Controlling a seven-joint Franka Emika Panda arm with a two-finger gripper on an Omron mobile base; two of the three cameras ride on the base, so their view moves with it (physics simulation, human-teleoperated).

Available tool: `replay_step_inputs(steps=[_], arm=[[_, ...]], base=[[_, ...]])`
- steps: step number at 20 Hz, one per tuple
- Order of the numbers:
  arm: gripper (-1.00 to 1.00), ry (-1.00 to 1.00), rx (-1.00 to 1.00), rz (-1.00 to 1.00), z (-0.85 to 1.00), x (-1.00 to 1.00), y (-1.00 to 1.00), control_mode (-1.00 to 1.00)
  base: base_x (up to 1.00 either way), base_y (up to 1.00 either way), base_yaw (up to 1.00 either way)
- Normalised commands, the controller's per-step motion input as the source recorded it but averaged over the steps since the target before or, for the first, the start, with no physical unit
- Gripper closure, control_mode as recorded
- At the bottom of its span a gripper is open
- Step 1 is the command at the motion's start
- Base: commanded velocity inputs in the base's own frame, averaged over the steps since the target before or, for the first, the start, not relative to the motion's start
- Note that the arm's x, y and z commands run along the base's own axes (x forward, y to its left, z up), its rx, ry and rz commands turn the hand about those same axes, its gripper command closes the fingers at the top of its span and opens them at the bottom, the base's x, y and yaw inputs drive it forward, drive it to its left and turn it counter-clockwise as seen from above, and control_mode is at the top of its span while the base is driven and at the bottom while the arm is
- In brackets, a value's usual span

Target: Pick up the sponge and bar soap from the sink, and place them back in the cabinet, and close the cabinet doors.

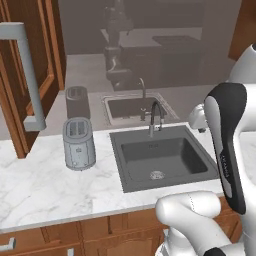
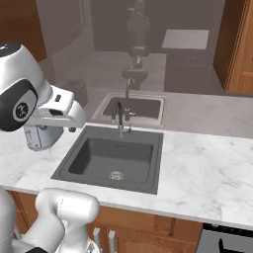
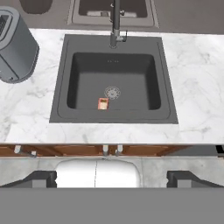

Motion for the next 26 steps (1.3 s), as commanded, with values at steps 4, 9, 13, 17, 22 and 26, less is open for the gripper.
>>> replay_step_inputs(steps=[4, 9, 13, 17, 22, 26], arm=[[-1.0, 0.0, 0.0, 0.0, 0.0, 0.0, 0.0, 1.0], [-1.0, 0.0, 0.0, 0.0, -0.08, 0.16, 0.0, -1.0], [-1.0, 0.0, 0.0, 0.0, -0.13, 0.47, 0.0, -1.0], [-1.0, 0.0, 0.0, 0.0, -0.18, 0.6, 0.0, -1.0], [-1.0, 0.0, 0.0, 0.0, -0.2, 0.65, 0.0, -1.0], [-1.0, 0.0, 0.0, 0.0, -0.19, 0.62, 0.0, -1.0]], base=[[0.34, -0.01, 0.0], [0.1, 0.0, 0.0], [0.0, 0.0, 0.0], [0.0, 0.0, 0.0], [0.0, 0.0, 0.0], [0.0, 0.0, 0.0]])
